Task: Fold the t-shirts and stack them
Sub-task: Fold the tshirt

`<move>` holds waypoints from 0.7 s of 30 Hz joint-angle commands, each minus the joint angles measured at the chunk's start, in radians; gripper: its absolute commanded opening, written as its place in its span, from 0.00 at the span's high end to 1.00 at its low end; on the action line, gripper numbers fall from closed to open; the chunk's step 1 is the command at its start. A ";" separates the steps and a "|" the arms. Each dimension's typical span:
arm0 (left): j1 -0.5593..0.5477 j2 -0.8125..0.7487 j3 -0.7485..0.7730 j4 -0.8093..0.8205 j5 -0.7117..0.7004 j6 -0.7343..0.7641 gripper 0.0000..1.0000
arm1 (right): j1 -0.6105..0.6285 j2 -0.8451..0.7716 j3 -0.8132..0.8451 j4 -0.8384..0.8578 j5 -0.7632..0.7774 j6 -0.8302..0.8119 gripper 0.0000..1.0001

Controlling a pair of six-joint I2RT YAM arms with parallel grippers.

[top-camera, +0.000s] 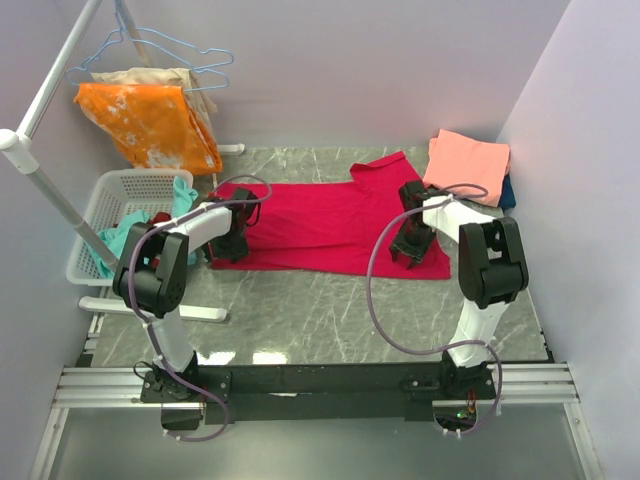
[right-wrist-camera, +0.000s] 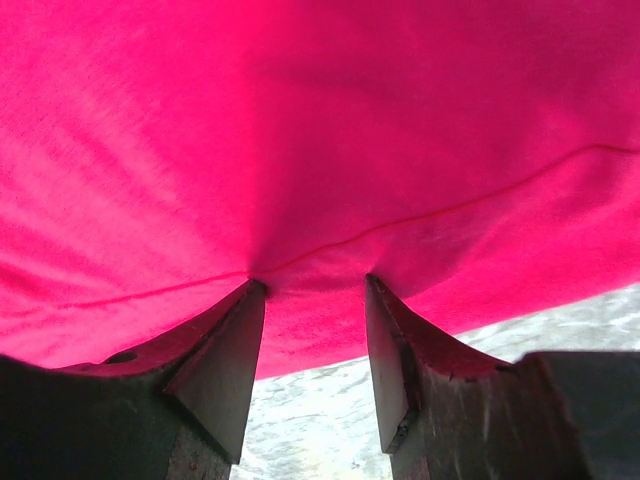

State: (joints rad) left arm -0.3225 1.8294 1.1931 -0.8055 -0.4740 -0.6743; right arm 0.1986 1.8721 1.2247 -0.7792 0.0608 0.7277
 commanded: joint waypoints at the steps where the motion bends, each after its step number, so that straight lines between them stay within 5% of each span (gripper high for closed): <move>1: -0.004 0.031 -0.024 -0.049 -0.051 -0.011 0.27 | -0.057 0.028 -0.016 -0.101 0.105 0.003 0.48; 21: -0.188 0.018 -0.070 -0.293 -0.160 -0.166 0.27 | -0.145 -0.045 -0.073 -0.158 0.194 -0.054 0.49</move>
State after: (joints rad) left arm -0.4866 1.8408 1.1728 -0.9531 -0.6094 -0.7753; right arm 0.0887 1.8420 1.1889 -0.8680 0.0910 0.7078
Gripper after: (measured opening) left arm 0.726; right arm 0.510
